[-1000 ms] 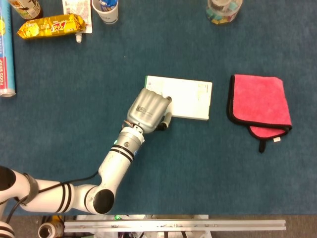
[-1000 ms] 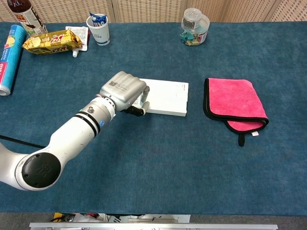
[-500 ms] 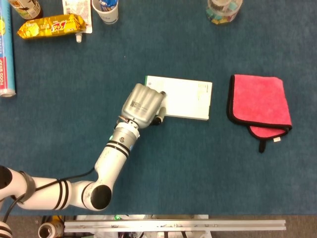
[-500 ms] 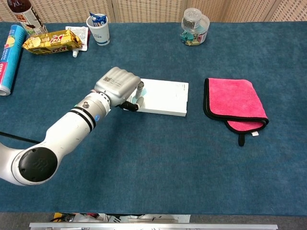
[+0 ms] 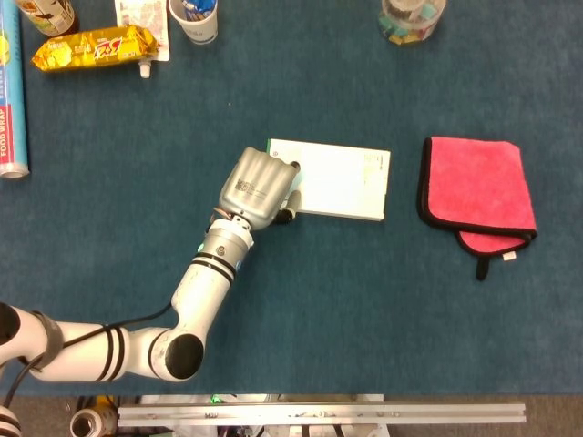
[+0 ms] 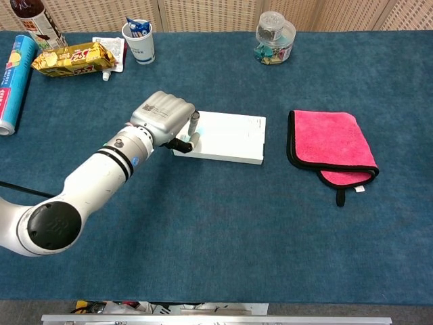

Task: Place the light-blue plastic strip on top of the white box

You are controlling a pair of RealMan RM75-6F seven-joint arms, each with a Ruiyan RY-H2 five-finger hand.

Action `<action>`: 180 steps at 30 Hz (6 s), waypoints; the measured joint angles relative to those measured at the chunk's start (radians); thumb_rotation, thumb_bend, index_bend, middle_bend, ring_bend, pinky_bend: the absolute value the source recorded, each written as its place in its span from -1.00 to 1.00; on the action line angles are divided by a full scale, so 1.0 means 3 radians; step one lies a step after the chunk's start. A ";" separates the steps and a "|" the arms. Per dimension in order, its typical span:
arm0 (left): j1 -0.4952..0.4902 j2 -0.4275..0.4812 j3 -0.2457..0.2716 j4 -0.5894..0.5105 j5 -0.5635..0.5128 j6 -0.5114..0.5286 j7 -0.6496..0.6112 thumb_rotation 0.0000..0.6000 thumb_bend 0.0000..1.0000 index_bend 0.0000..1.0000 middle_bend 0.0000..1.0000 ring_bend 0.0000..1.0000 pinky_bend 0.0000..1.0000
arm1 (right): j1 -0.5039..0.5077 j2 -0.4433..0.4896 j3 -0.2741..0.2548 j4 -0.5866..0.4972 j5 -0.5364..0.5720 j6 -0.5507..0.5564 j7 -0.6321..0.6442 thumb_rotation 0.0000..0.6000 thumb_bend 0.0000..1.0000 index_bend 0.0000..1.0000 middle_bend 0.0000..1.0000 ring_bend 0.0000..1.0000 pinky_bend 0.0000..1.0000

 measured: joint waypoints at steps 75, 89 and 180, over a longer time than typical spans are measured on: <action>0.0122 0.0186 0.0200 -0.0136 0.0048 0.0039 -0.0015 0.13 0.02 -0.08 1.00 0.99 0.96 | -0.0048 0.0019 -0.0017 -0.0049 -0.0080 0.0071 -0.0013 1.00 -0.67 -0.23 -0.16 -0.15 0.07; 0.0119 0.0146 0.0202 -0.0152 0.0051 0.0035 -0.0015 0.15 0.02 -0.07 1.00 0.99 0.96 | -0.0080 0.0036 -0.0024 -0.0066 -0.0089 0.0108 -0.0019 1.00 -0.67 -0.23 -0.16 -0.14 0.07; 0.0079 0.0108 0.0191 -0.0130 -0.0088 0.0096 0.0078 0.20 0.02 -0.08 1.00 0.99 0.96 | -0.0182 0.0074 -0.0031 -0.0055 -0.0138 0.0223 0.0031 1.00 -0.67 -0.23 -0.16 -0.13 0.07</action>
